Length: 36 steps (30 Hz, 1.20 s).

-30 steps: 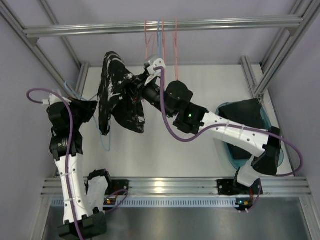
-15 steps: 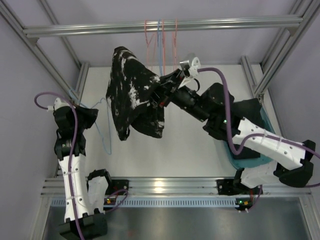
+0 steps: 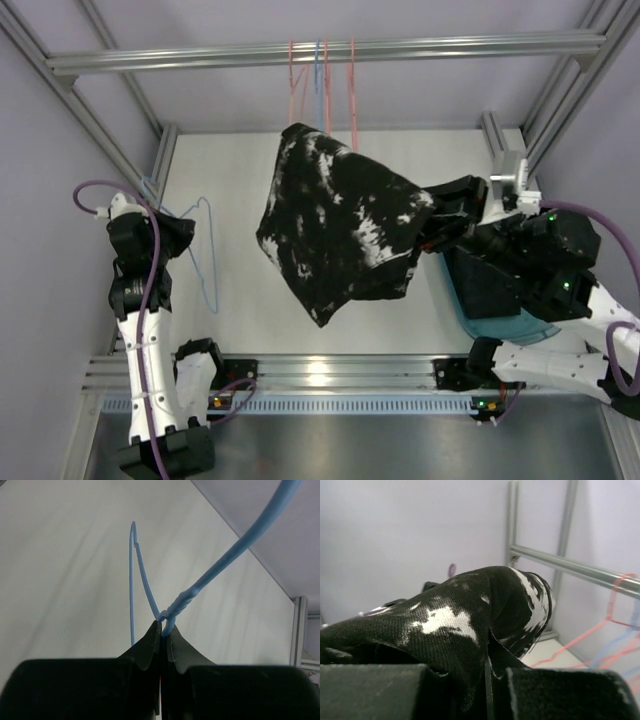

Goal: Remove the trousers from the hanger

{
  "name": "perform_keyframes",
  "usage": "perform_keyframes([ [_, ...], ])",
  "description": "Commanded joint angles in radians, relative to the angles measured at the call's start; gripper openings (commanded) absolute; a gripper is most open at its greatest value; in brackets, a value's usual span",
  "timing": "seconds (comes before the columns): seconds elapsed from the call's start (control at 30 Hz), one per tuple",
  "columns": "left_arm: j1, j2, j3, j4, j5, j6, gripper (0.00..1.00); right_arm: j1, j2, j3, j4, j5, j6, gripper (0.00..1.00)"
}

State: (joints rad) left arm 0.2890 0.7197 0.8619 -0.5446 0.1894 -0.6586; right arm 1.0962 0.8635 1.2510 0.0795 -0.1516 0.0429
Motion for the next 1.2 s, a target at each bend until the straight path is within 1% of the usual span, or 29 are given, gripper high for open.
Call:
perform_keyframes([
  [0.0, -0.001, -0.016, -0.009, 0.041, 0.005, 0.05, 0.0, -0.128, -0.089, 0.008, 0.079, 0.017, -0.011, 0.0],
  [0.07, -0.004, -0.02, -0.008, 0.043, 0.008, 0.056, 0.0, -0.186, -0.145, -0.002, 0.062, 0.001, 0.029, 0.0],
  [0.1, -0.005, -0.019, -0.006, 0.043, 0.01, 0.065, 0.0, -0.253, -0.161, -0.004, 0.039, -0.006, 0.05, 0.0],
  [0.17, -0.008, -0.013, -0.001, 0.044, 0.007, 0.074, 0.0, -0.33, -0.21, 0.002, 0.028, -0.05, 0.11, 0.0],
  [0.2, -0.01, -0.009, 0.0, 0.044, 0.008, 0.082, 0.0, -0.414, -0.227, 0.014, 0.028, -0.068, 0.126, 0.0],
  [0.23, -0.01, 0.001, 0.005, 0.044, 0.012, 0.083, 0.0, -0.456, -0.256, 0.025, 0.016, -0.077, 0.139, 0.0],
  [0.3, -0.011, 0.009, 0.02, 0.046, 0.019, 0.08, 0.0, -0.568, -0.282, 0.059, -0.013, -0.071, 0.152, 0.0],
  [0.37, -0.02, 0.021, 0.029, 0.046, 0.019, 0.08, 0.0, -0.639, -0.329, 0.07, -0.062, -0.048, 0.178, 0.0],
  [0.4, -0.024, 0.024, 0.031, 0.046, 0.022, 0.079, 0.0, -0.707, -0.342, 0.077, -0.076, -0.046, 0.181, 0.0],
  [0.43, -0.03, 0.027, 0.032, 0.048, 0.024, 0.079, 0.0, -0.737, -0.375, 0.076, -0.111, -0.043, 0.18, 0.0],
  [0.53, -0.045, 0.029, 0.032, 0.054, 0.025, 0.073, 0.0, -0.847, -0.44, 0.062, -0.208, 0.009, 0.152, 0.0],
  [0.57, -0.05, 0.03, 0.032, 0.057, 0.019, 0.07, 0.0, -0.892, -0.46, 0.05, -0.255, 0.064, 0.126, 0.0],
  [0.63, -0.068, 0.03, 0.035, 0.06, 0.012, 0.068, 0.0, -0.943, -0.51, 0.035, -0.296, 0.112, 0.082, 0.0],
  [0.67, -0.074, 0.03, 0.037, 0.063, 0.005, 0.067, 0.0, -0.988, -0.524, 0.019, -0.331, 0.166, 0.037, 0.0],
  [0.77, -0.097, 0.037, 0.048, 0.061, -0.007, 0.067, 0.0, -1.047, -0.586, -0.008, -0.385, 0.268, -0.032, 0.0],
  [0.83, -0.114, 0.041, 0.055, 0.071, -0.011, 0.067, 0.0, -1.068, -0.632, -0.028, -0.437, 0.296, -0.099, 0.0],
  [0.9, -0.123, 0.043, 0.057, 0.081, -0.019, 0.059, 0.0, -1.087, -0.674, -0.053, -0.501, 0.303, -0.126, 0.0],
  [0.97, -0.134, 0.04, 0.055, 0.086, -0.022, 0.054, 0.0, -1.137, -0.708, -0.087, -0.543, 0.329, -0.162, 0.0],
  [1.17, -0.139, 0.021, 0.054, 0.083, -0.027, 0.062, 0.0, -1.161, -0.793, -0.168, -0.711, 0.406, -0.277, 0.0],
])
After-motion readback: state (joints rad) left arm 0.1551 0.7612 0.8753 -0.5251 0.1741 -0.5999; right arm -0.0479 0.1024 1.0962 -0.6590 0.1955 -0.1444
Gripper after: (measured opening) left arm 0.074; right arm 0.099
